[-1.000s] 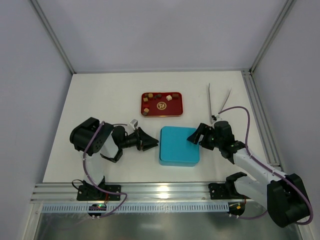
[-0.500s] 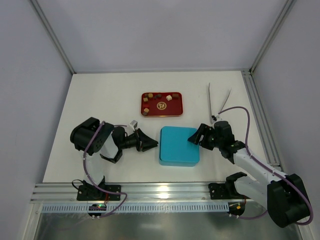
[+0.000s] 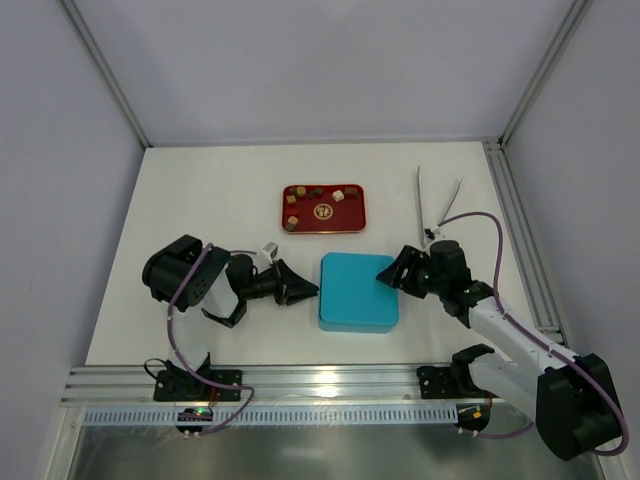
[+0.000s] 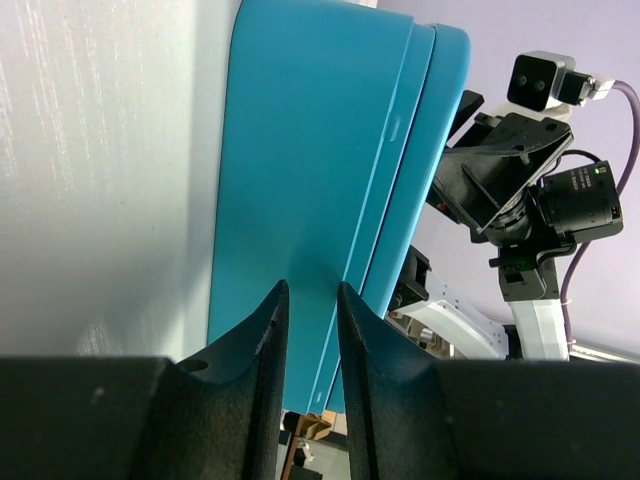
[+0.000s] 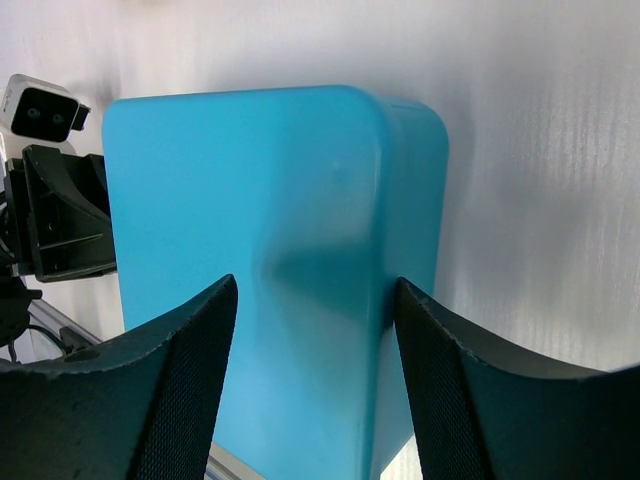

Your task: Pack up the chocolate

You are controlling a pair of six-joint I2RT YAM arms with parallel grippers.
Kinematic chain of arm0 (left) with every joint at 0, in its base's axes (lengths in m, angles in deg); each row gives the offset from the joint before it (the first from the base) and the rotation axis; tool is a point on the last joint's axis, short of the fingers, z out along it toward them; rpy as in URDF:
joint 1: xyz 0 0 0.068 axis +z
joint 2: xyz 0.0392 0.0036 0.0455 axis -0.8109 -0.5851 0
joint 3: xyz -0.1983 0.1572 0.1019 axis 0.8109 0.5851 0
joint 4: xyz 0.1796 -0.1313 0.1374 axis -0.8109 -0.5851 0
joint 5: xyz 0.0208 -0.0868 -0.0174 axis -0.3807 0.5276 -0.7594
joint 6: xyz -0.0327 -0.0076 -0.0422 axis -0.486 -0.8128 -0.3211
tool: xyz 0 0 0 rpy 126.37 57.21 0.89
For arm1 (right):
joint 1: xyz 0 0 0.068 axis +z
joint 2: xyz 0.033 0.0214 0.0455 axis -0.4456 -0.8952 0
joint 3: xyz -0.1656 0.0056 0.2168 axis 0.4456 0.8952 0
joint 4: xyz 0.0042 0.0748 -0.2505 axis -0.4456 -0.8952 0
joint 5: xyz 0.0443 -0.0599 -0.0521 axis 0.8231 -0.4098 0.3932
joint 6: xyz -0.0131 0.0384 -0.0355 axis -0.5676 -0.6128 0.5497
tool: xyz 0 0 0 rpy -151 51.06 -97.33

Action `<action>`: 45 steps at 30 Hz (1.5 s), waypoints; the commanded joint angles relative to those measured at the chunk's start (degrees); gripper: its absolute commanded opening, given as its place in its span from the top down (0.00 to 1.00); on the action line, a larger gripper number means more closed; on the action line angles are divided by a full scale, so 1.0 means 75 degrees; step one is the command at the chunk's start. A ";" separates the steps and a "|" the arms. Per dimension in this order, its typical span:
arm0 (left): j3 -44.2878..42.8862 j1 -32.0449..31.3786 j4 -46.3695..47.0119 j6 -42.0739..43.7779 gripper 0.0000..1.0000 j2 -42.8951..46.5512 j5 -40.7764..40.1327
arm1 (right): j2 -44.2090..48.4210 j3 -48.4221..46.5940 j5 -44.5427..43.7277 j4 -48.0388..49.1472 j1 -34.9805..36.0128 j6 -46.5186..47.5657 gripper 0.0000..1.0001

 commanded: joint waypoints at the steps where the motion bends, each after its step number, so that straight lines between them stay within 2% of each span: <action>1: -0.0002 -0.0054 0.0063 0.0168 0.75 -0.0016 -0.0101 | 0.0182 -0.0322 0.0053 0.0109 0.0009 -0.0100 0.35; 45: -0.0225 -0.0499 -0.0910 0.0508 0.78 0.0266 -0.0394 | -0.0111 -0.0697 0.0264 0.0015 0.0126 -0.0123 0.35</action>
